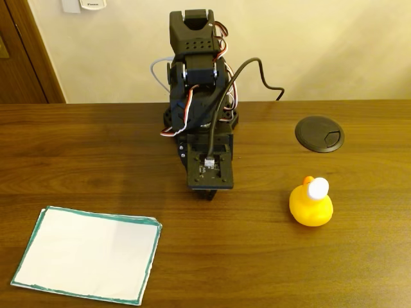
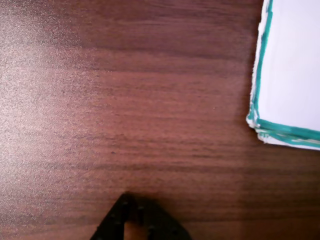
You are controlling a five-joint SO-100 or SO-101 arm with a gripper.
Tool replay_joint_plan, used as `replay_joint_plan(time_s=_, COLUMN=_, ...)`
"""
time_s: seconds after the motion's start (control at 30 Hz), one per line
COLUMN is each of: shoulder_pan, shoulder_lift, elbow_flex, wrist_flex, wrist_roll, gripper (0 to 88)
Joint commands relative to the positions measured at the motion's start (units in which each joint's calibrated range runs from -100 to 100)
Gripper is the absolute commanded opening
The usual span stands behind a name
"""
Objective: Grab the yellow duck toy and put inside the green color rectangle box on the table
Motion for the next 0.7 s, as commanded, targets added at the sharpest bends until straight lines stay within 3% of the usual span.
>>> replay_joint_plan(time_s=0.0, shoulder_pan=0.8, shoulder_lift=-0.1, elbow_flex=0.4, wrist_flex=-0.1, wrist_roll=0.2, gripper=0.8)
replay_joint_plan(time_s=0.5, shoulder_pan=0.4, shoulder_lift=-0.1, elbow_flex=0.4, wrist_flex=-0.1, wrist_roll=0.3, gripper=1.1)
replay_joint_plan(time_s=0.67, shoulder_pan=-1.4, shoulder_lift=-0.1, elbow_flex=0.4, wrist_flex=-0.1, wrist_roll=0.0, gripper=8.6)
